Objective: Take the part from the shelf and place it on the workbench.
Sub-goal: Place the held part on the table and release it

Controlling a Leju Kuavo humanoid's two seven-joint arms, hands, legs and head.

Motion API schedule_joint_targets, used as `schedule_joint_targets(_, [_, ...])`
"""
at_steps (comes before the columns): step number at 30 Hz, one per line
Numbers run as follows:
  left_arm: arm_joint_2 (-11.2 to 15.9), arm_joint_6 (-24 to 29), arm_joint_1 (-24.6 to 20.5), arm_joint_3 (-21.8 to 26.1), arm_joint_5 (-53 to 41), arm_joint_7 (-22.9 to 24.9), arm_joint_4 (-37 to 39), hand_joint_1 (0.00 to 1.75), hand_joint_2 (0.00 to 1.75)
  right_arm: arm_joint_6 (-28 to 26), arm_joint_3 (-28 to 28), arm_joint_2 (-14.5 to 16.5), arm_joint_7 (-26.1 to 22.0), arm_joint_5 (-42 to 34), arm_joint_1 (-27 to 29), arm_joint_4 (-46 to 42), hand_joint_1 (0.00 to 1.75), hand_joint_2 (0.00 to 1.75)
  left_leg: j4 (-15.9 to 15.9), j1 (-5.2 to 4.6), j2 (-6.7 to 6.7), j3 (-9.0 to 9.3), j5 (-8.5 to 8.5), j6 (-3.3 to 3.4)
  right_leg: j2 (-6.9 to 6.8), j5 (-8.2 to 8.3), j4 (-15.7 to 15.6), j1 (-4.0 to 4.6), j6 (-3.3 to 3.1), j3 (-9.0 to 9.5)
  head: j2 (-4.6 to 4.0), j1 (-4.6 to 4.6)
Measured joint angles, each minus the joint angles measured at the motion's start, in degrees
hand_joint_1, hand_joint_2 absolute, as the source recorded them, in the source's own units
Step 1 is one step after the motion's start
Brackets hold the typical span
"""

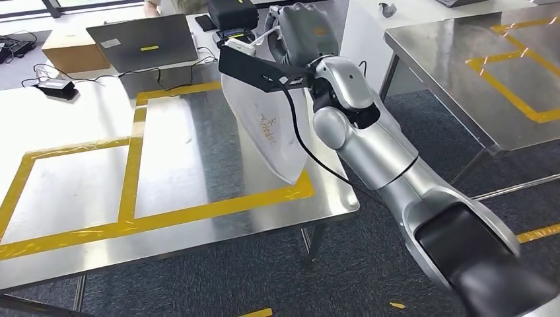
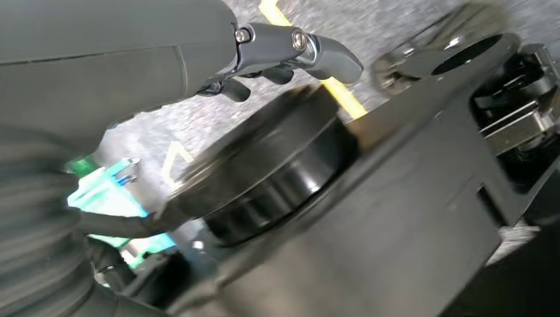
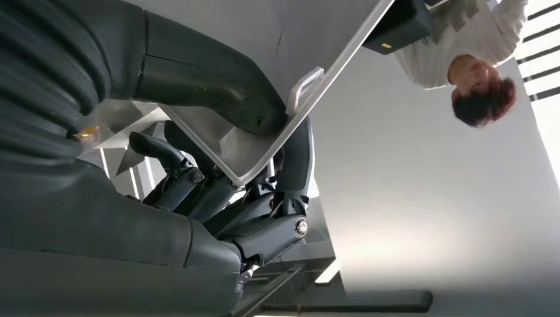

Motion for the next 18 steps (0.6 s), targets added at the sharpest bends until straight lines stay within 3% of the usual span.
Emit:
schedule_joint_targets(2, [-0.02,0.03,0.02,0.0,-0.07,-0.3,0.01,0.0,1.75,-0.15,0.85,2.3,0.63,1.2,-1.53,5.45,1.75,1.75,5.0,0.22,0.07,-4.13,-1.89,-0.44,-0.03,-0.44,0.04,-0.02,-0.09,0.15,0.0,-0.01])
schedule_joint_targets(3, [-0.02,0.04,0.06,0.0,-0.21,-0.35,0.01,0.0,1.75,0.08,1.31,3.41,0.96,2.05,-1.99,8.51,1.75,1.75,5.42,0.34,0.12,-5.22,-1.5,-0.59,-0.03,-0.72,0.1,-0.07,-0.01,0.34,0.0,-0.02])
schedule_joint_targets(4, [-0.01,0.06,0.1,0.0,-0.38,-0.34,0.01,0.0,1.75,0.42,1.75,4.38,1.23,2.97,-2.33,11.55,1.75,1.75,3.99,0.48,0.19,-5.39,0.16,-0.78,-0.03,-1.05,0.21,-0.16,0.14,0.59,0.0,-0.02])
schedule_joint_targets(6, [-0.01,0.07,0.2,0.0,-0.72,-0.22,0.02,0.0,1.75,1.18,2.67,6.24,1.7,4.49,-2.68,17.47,1.75,1.75,-2.54,0.8,0.3,-3.65,5.27,-1.26,-0.01,-1.83,0.63,-0.43,0.7,1.15,0.0,-0.02])
schedule_joint_targets(7, [-0.05,0.07,0.23,0.0,-0.79,-0.16,0.04,0.0,1.75,1.52,3.11,7.06,1.78,4.99,-2.72,20.15,1.75,1.75,-5.49,0.83,0.35,-2.82,6.4,-1.17,0.02,-2.21,0.94,-0.47,1.05,1.23,0.0,-0.12])
schedule_joint_targets(9, [-0.14,0.09,0.26,0.0,-0.85,-0.1,0.05,0.0,1.75,2.11,3.86,8.32,1.92,5.61,-2.42,24.36,1.75,1.75,-7.84,0.76,0.37,-2.03,6.9,-0.3,0.05,-2.81,1.35,-0.35,1.74,1.09,0.0,-0.25])
schedule_joint_targets(12, [-0.22,0.13,0.33,0.0,-0.92,-0.11,0.02,0.0,1.75,2.72,4.75,9.58,1.98,6.09,-1.6,28.79,1.75,1.75,-7.77,0.84,0.31,-1.87,7.26,1.14,-0.13,-3.6,2.02,-0.24,2.58,0.78,0.0,-0.21])
schedule_joint_targets(14, [-0.25,0.13,0.3,0.0,-0.98,-0.18,0.01,0.0,1.75,3.26,5.09,10.21,1.65,6.21,-1.38,30.61,1.75,1.75,-7.81,0.98,0.32,-1.8,7.2,1.63,-0.32,-5.5,5.7,-0.43,3.26,-1.11,0.0,-0.07])
schedule_joint_targets(16, [-0.23,0.13,0.27,0.0,-1.07,-0.21,0.01,0.0,1.75,3.93,5.46,10.84,1.05,6.42,-1.0,32.04,1.75,1.75,-7.8,0.97,0.36,-1.75,6.95,1.96,-0.42,-8.35,13.16,-0.59,3.76,-5.23,0.0,0.04])
schedule_joint_targets(18, [-0.23,0.13,0.27,0.0,-1.15,-0.21,0.01,0.0,1.75,4.55,5.91,11.49,0.49,6.66,-0.22,33.15,1.75,1.75,-7.8,0.97,0.37,-1.55,6.66,2.08,-0.44,-8.89,17.82,-0.7,3.82,-8.43,0.0,0.05])
